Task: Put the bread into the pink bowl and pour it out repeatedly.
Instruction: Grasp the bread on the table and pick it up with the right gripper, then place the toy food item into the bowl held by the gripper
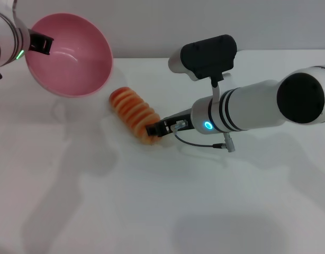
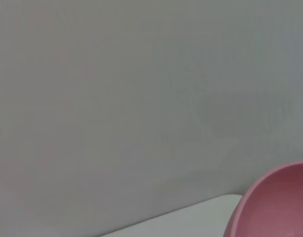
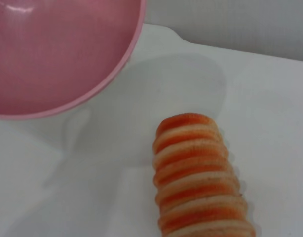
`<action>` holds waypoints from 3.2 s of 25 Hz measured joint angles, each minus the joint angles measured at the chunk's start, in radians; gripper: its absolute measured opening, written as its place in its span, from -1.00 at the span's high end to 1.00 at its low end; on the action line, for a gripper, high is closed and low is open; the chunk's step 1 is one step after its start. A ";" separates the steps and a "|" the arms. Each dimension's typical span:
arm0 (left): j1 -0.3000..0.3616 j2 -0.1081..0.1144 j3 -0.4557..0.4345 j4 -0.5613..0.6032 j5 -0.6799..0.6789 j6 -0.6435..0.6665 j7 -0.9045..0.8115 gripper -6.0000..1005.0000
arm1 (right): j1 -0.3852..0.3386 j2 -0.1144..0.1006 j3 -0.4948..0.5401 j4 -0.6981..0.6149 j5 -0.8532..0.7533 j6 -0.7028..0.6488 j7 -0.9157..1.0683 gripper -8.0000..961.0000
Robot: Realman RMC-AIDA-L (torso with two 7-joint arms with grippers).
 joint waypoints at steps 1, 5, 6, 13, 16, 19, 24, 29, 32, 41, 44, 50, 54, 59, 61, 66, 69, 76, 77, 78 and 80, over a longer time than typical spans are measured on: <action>-0.001 0.000 0.000 0.000 0.000 0.000 0.001 0.90 | 0.001 0.000 -0.003 0.002 0.000 0.000 0.000 -0.18; -0.002 0.000 0.000 0.000 0.000 0.000 0.004 0.90 | 0.001 0.000 -0.009 0.005 0.000 -0.004 -0.010 -0.03; -0.002 0.000 0.000 0.000 0.000 0.000 0.004 0.90 | 0.001 0.000 -0.009 0.005 0.000 -0.004 -0.010 0.02; -0.001 0.001 0.000 0.000 0.000 0.000 0.005 0.90 | -0.002 -0.002 -0.010 0.007 0.000 -0.007 -0.016 0.30; 0.002 0.002 0.000 0.000 0.000 0.001 0.005 0.90 | -0.005 -0.003 -0.010 0.004 0.000 -0.006 -0.017 0.37; 0.004 0.003 0.000 -0.001 0.002 0.003 0.005 0.90 | -0.012 -0.005 -0.010 -0.011 0.000 -0.004 -0.017 0.42; 0.001 0.003 0.001 -0.010 0.003 0.006 0.006 0.90 | -0.039 -0.008 -0.002 -0.052 -0.006 -0.003 -0.017 0.49; -0.013 0.003 -0.004 -0.028 0.003 0.010 0.006 0.90 | -0.065 -0.011 0.008 -0.074 -0.012 -0.003 -0.017 0.56; -0.024 0.003 -0.008 -0.044 0.003 0.015 0.006 0.90 | -0.069 -0.012 0.013 -0.079 -0.013 -0.003 -0.017 0.60; -0.061 0.002 -0.021 -0.104 -0.001 0.030 0.006 0.90 | -0.151 -0.014 0.126 -0.199 -0.152 0.045 0.004 0.76; -0.065 0.001 -0.023 -0.104 -0.002 0.038 0.001 0.90 | -0.191 -0.014 0.165 -0.270 -0.263 0.078 0.050 0.79; -0.068 0.001 -0.028 -0.116 -0.015 0.058 -0.003 0.90 | -0.229 -0.014 0.197 -0.370 -0.393 0.130 0.116 0.79; -0.071 0.002 -0.028 -0.133 -0.059 0.076 0.000 0.90 | -0.252 -0.014 0.218 -0.471 -0.447 0.184 0.133 0.79; -0.071 0.001 -0.024 -0.153 -0.085 0.080 -0.003 0.90 | -0.294 -0.012 0.213 -0.662 -0.560 0.284 0.192 0.81; -0.069 0.001 -0.022 -0.154 -0.091 0.080 -0.003 0.90 | -0.314 -0.010 0.204 -0.741 -0.607 0.324 0.214 0.82; -0.064 0.000 -0.019 -0.155 -0.105 0.078 -0.001 0.90 | -0.357 -0.009 0.169 -0.917 -0.693 0.400 0.256 0.82; -0.063 -0.001 -0.014 -0.154 -0.120 0.077 -0.002 0.90 | -0.367 -0.008 0.153 -0.984 -0.704 0.431 0.260 0.83; -0.063 -0.003 0.044 -0.128 -0.176 0.072 -0.007 0.90 | -0.358 -0.008 0.087 -0.986 -0.705 0.418 0.289 0.83; -0.063 -0.003 0.050 -0.120 -0.180 0.070 -0.007 0.90 | -0.356 -0.008 0.083 -0.978 -0.705 0.414 0.292 0.83; -0.061 -0.004 0.057 -0.110 -0.188 0.069 -0.007 0.90 | -0.354 -0.008 0.081 -0.971 -0.705 0.411 0.293 0.83; -0.061 -0.004 0.066 -0.096 -0.199 0.062 -0.008 0.90 | -0.354 -0.008 0.078 -0.960 -0.705 0.407 0.294 0.83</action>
